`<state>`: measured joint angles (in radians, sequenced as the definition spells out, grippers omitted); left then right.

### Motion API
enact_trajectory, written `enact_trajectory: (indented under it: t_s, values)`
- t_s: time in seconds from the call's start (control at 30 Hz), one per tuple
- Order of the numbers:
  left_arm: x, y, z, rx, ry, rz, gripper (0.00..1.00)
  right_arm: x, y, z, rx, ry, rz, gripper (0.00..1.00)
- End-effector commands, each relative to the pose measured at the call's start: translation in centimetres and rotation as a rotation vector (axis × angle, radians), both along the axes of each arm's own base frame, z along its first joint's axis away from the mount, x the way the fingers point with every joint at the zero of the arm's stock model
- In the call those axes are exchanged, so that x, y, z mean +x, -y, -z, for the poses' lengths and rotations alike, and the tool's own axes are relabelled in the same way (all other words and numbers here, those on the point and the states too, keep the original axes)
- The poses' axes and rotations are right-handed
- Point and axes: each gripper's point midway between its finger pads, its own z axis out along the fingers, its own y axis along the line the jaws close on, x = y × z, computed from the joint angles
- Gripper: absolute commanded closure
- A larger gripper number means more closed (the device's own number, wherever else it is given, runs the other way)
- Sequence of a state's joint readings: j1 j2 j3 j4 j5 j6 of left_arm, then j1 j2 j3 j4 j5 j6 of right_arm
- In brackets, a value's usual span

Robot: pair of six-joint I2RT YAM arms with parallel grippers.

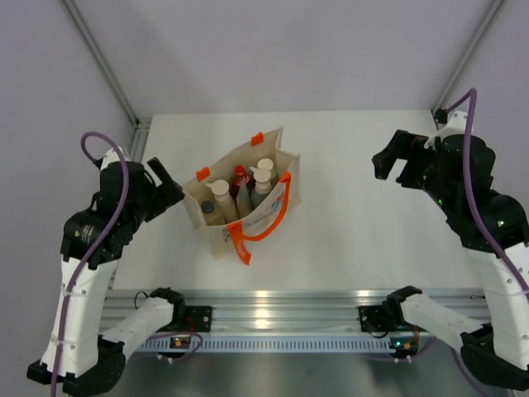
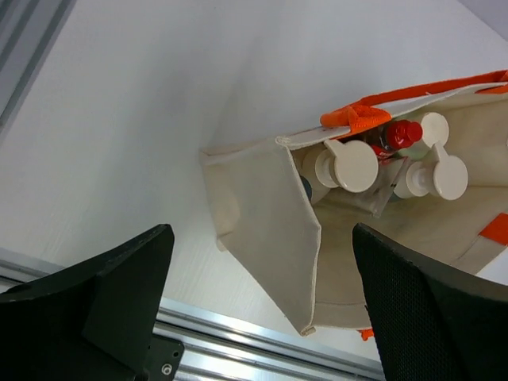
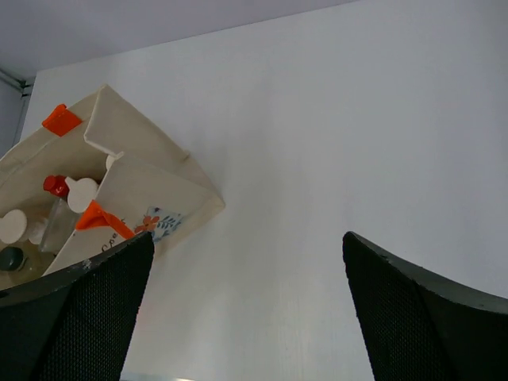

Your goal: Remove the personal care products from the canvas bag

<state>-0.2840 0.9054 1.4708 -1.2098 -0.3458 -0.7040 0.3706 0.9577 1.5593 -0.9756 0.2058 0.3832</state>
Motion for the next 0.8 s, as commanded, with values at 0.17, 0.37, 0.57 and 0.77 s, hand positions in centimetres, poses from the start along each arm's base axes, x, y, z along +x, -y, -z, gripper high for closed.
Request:
enact_trajectory:
  t_s: [0.17,0.37,0.57,0.77]
  values:
    - [-2.8,6.0,3.6,-0.318,-0.185,0.14,0.01,-0.9,1.1,0.7,-0.031,-0.013,0.025,0.0]
    - [-5.5,7.7,7.4,-0.51,-0.311,0.078,0.01,-0.7,-0.9,3.6,0.001,-0.106,-0.059,0.0]
    - [-5.2,8.8,7.9,-0.552,-0.302,0.126,0.01,-0.6,-2.9,5.6,0.025,-0.184,-0.151,0.0]
    - [-5.8,8.0,12.2,-0.522,-0.38,0.052,0.34,-1.0,-5.9,4.4,0.091,-0.16,-0.317,0.01]
